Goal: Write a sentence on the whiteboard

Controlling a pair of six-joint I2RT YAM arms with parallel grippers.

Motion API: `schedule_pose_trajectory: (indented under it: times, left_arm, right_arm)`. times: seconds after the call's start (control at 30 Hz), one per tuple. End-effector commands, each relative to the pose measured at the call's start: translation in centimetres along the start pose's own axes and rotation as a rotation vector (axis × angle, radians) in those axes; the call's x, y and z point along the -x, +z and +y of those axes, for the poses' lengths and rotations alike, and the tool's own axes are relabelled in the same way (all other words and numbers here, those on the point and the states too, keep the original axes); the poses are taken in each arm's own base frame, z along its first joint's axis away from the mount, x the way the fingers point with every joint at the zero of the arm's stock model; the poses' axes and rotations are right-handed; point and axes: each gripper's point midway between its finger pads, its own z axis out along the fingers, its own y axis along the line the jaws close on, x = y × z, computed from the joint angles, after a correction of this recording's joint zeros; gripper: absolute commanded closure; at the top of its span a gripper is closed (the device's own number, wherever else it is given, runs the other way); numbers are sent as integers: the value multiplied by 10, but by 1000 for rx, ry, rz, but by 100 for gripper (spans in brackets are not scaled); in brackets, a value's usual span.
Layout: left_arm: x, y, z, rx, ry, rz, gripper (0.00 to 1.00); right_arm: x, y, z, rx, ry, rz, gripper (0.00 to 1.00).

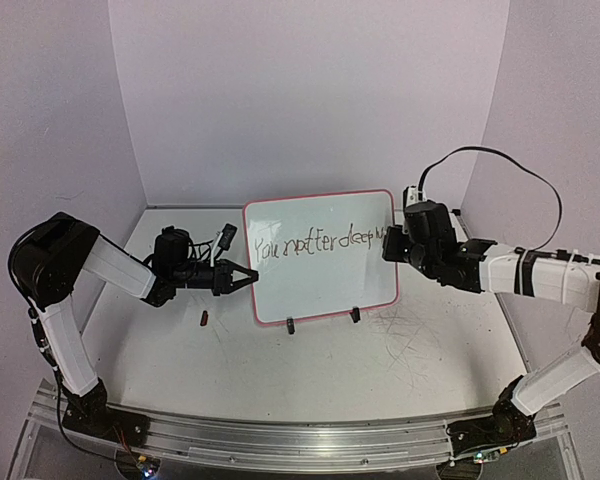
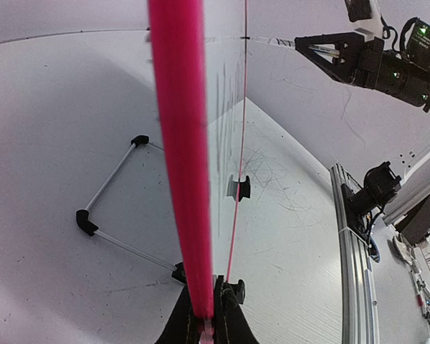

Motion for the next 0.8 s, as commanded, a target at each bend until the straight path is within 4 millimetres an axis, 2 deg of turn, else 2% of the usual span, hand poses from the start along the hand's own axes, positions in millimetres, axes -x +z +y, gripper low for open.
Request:
schedule_pose_trajectory:
  times: [0.0,0.23,0.5,0.77]
  left_arm:
    - [4,4,11,75,37,1,100]
    - [4,4,10,74,37,2,100]
    - [3,4,11,75,37,2,100]
    - [3,4,12,77,35,3,100]
  right_arm:
    - [-8,-4,-5,5,26,24,100]
    - [-20,-7,-5,20,44,56,100]
    - [-30,-8,6,49,45,83,100]
    - [-13,-5,25,96,49,45,100]
